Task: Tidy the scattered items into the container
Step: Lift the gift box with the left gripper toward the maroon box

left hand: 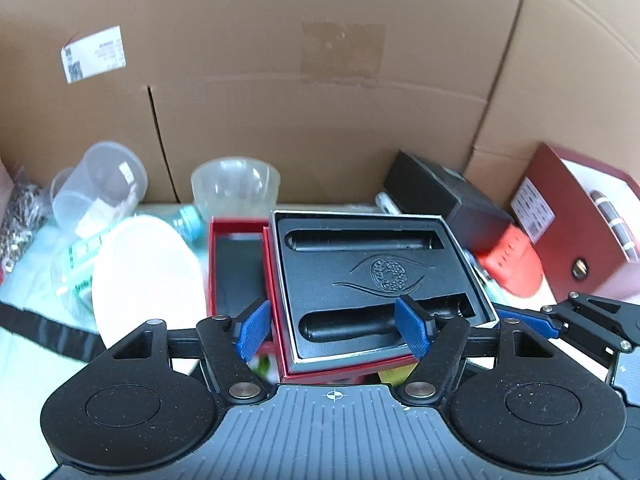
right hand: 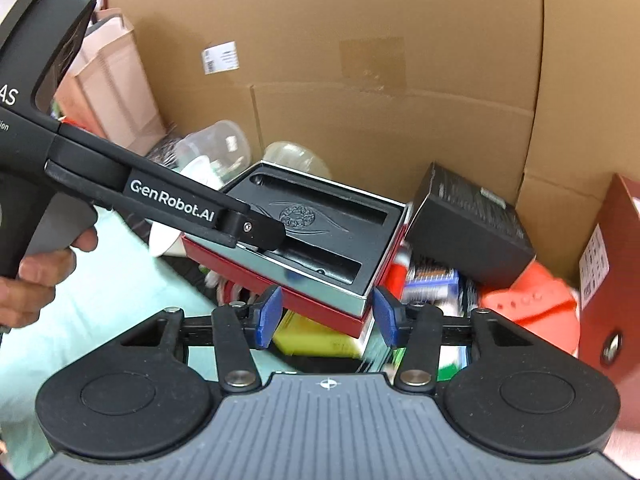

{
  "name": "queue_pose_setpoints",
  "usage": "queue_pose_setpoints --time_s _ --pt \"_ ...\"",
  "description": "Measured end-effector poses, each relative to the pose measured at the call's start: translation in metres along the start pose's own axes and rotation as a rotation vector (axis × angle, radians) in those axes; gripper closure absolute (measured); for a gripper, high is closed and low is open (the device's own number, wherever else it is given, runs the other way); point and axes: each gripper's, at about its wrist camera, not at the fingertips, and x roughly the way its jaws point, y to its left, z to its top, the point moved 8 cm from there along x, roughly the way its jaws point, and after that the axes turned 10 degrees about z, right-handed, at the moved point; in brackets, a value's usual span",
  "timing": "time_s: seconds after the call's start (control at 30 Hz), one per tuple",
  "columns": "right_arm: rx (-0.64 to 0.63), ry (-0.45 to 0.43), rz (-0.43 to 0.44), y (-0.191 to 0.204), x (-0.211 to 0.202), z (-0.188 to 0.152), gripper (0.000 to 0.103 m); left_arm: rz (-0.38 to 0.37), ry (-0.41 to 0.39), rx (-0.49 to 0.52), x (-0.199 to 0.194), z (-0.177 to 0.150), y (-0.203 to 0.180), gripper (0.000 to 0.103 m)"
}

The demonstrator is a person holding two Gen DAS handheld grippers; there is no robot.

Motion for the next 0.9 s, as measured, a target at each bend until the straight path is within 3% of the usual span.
queue_pose_setpoints --time_s 0.43,0.6,0.77,0.9 --pt "-0.047 -0.002 0.004 -0.004 0.014 -0.004 0.027 -0.008 -0.009 0.014 0.015 0.004 -0.006 0.015" --pt "-0.064 0.005 0.000 -0.009 0.021 0.001 0.024 -0.021 0.005 0.022 0.017 0.006 -0.007 0.024" --pt "-0.095 0.020 -0.021 -0.001 0.012 0.001 0.033 0.003 0.000 0.028 0.006 0.000 -0.010 0.027" --pt "-0.075 -0.019 -0.021 0.003 -0.008 0.000 0.037 0.002 -0.017 0.021 -0.012 -0.004 -0.014 0.029"
